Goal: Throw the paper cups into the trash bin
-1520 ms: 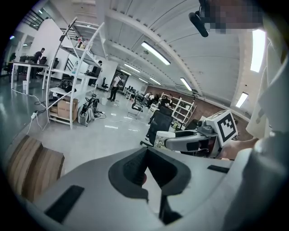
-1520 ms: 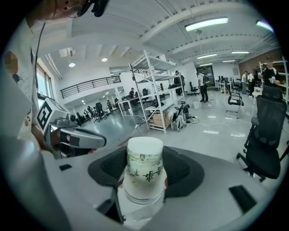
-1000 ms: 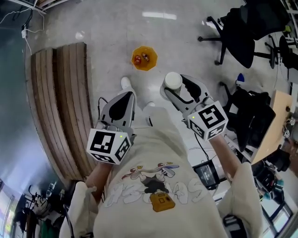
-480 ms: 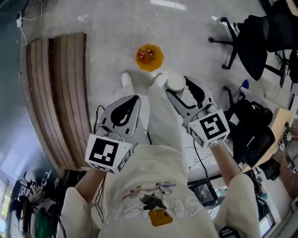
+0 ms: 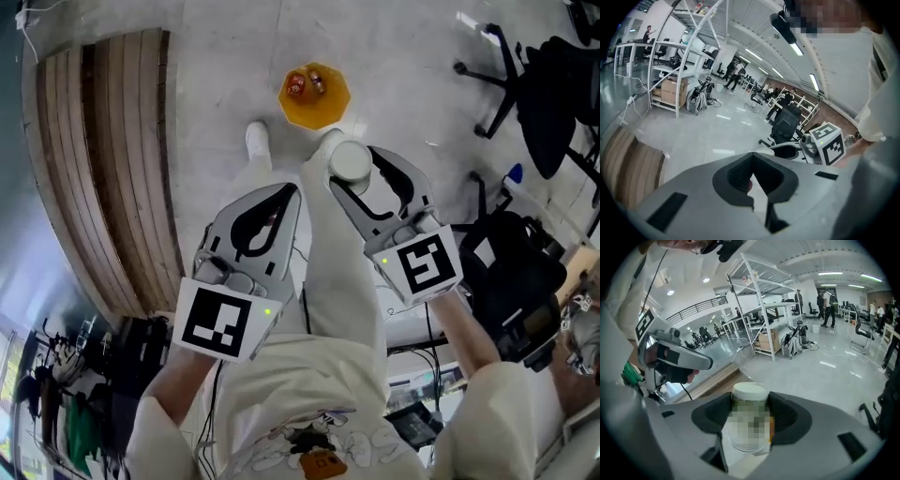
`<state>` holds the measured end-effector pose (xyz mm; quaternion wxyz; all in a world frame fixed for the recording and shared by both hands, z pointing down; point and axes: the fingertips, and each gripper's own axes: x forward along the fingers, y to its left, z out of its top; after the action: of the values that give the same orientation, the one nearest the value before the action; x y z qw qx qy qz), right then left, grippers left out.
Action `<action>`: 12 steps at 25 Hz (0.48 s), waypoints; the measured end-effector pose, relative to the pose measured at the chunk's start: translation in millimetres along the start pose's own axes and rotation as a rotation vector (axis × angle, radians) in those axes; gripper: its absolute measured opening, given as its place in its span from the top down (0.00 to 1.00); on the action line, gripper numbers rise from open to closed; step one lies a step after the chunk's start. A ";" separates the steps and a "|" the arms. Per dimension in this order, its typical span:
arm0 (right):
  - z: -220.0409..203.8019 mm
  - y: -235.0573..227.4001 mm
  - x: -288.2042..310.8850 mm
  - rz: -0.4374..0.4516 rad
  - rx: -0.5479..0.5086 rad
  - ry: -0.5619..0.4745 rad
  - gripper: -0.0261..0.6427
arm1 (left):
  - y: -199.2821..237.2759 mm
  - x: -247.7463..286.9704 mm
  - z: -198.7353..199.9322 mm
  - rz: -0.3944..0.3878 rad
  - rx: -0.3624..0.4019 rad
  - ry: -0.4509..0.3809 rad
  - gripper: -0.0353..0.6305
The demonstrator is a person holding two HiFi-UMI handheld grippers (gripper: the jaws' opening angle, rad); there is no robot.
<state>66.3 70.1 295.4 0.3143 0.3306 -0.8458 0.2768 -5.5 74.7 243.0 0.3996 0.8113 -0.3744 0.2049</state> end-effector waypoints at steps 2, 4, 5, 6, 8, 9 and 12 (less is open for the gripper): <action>-15.4 -6.5 21.9 -0.004 -0.043 0.009 0.58 | 16.1 17.0 -14.8 0.019 -0.009 -0.002 0.94; -31.5 -11.9 41.0 0.001 -0.067 0.024 0.58 | 30.4 35.5 -30.8 0.032 -0.008 -0.007 0.94; -39.2 -15.4 49.8 0.008 -0.074 0.031 0.58 | 36.2 45.4 -38.9 0.038 -0.010 -0.004 0.94; -46.5 -19.7 58.7 0.016 -0.086 0.040 0.58 | 41.7 55.4 -46.1 0.044 -0.011 0.000 0.94; -59.7 -28.4 77.2 0.034 -0.120 0.056 0.58 | 52.3 72.9 -57.9 0.059 -0.010 0.012 0.94; -66.1 -32.5 86.1 0.041 -0.134 0.064 0.58 | 57.5 80.2 -62.9 0.066 -0.009 0.021 0.94; -84.9 -49.7 113.3 0.043 -0.154 0.084 0.58 | 74.4 104.0 -75.3 0.089 -0.007 0.053 0.94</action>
<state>66.2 52.7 444.5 0.3682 0.2750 -0.8575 0.2312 0.8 59.2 390.5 0.4025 0.7869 -0.4000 0.2425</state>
